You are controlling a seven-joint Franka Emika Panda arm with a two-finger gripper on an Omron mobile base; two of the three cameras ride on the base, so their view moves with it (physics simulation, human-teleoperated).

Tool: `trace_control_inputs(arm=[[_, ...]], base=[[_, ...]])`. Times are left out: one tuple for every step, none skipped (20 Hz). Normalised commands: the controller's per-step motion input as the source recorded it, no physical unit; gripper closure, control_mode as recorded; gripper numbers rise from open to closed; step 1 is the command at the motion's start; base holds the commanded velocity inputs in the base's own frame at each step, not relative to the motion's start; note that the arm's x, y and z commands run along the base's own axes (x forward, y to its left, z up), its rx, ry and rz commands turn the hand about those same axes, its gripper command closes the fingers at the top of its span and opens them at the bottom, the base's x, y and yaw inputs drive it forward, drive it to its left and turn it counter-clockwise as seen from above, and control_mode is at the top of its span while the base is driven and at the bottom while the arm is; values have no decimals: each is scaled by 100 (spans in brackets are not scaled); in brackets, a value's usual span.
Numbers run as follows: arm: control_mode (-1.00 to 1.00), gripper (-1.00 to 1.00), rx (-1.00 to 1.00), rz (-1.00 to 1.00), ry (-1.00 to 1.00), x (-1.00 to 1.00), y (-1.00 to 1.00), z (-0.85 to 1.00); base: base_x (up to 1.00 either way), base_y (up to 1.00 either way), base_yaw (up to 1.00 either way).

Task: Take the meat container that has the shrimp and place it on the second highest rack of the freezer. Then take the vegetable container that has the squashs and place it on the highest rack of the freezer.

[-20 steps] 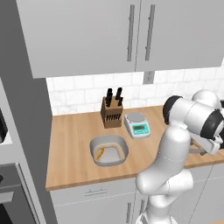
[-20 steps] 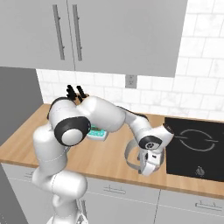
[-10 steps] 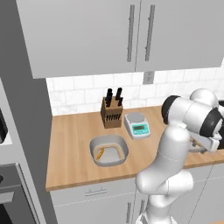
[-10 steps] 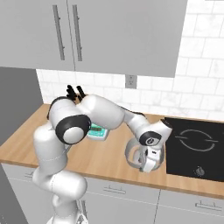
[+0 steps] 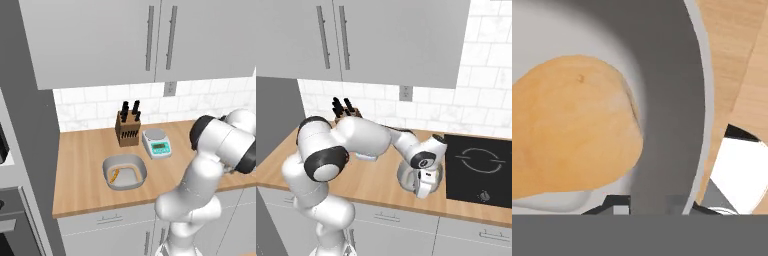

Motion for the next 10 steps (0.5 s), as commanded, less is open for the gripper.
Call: trace_control_inputs(arm=[[-100,100,-17,0,-23,-71,14,29],[-100,100,-16,0,-27,-73,9,64],[-100,100,-15,3,-28,-72,3,86],[-100,100,-13,1,-28,-62,5,100],[-100,100,-13,1,-32,-74,4,100],[-100,100,-11,0,-31,-81,0,100],[-100,100,-13,0,-29,-83,1,100],[-100,100,-15,0,-25,-69,19,100],[-100,100,-17,-3,-30,-31,44,100],[-100,100,-6,-10,-37,-29,51,100]], base=[[0,0,0],[0,0,0],[0,0,0],[0,0,0],[0,0,0],[0,0,0],[0,0,0],[0,0,0],[0,0,0],[0,0,0]])
